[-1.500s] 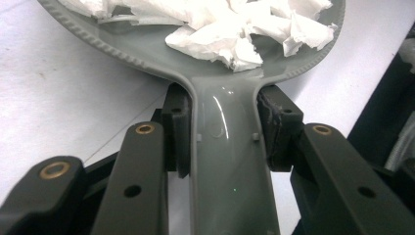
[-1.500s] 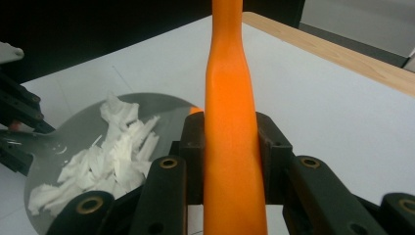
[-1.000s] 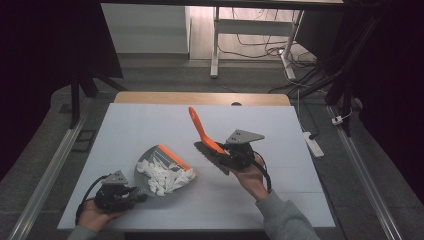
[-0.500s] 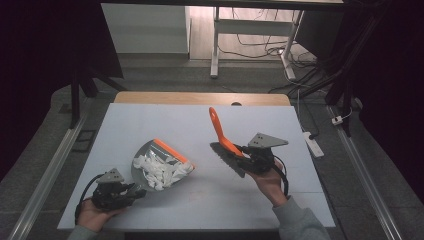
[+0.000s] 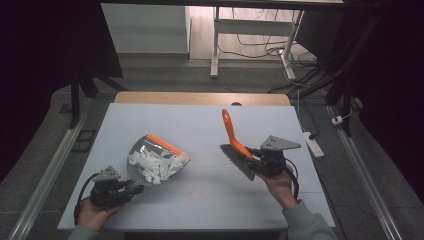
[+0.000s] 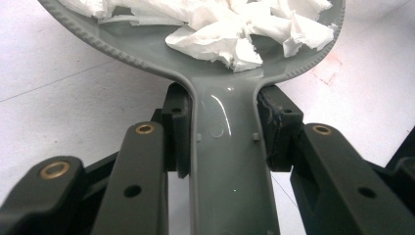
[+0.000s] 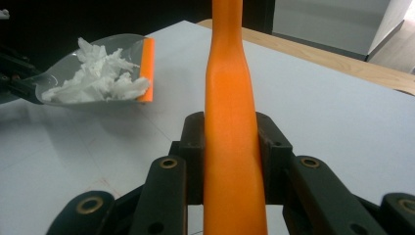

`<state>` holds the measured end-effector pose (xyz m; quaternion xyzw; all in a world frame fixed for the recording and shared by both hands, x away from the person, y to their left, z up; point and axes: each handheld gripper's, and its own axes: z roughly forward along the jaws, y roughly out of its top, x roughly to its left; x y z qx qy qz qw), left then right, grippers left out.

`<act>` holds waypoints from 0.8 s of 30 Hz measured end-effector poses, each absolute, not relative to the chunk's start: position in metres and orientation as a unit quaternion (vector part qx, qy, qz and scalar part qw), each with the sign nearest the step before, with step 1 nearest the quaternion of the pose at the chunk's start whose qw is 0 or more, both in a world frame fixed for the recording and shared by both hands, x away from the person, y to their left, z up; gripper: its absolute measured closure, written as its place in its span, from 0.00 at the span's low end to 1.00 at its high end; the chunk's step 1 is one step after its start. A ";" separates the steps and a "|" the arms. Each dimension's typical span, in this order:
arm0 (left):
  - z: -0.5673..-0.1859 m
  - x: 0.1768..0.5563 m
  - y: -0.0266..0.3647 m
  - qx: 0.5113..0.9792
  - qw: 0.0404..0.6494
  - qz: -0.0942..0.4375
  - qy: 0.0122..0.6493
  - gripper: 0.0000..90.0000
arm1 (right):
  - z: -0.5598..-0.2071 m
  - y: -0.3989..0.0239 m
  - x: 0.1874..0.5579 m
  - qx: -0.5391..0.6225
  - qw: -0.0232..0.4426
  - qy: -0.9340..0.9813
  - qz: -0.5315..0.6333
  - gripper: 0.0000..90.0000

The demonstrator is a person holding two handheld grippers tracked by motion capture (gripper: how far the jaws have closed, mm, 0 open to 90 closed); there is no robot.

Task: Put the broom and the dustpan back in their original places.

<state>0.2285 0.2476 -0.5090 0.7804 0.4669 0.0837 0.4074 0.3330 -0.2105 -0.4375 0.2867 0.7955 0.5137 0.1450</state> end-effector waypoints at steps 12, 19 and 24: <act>-0.509 0.231 0.247 0.767 0.406 0.098 0.487 0.68 | -0.442 -0.227 0.330 0.299 0.142 0.797 0.506 0.78; -0.510 0.233 0.247 0.753 0.404 0.104 0.509 0.68 | -0.446 -0.233 0.328 0.307 0.134 0.798 0.500 0.78; -0.513 0.237 0.245 0.738 0.398 0.109 0.535 0.68 | -0.453 -0.237 0.326 0.318 0.121 0.801 0.492 0.78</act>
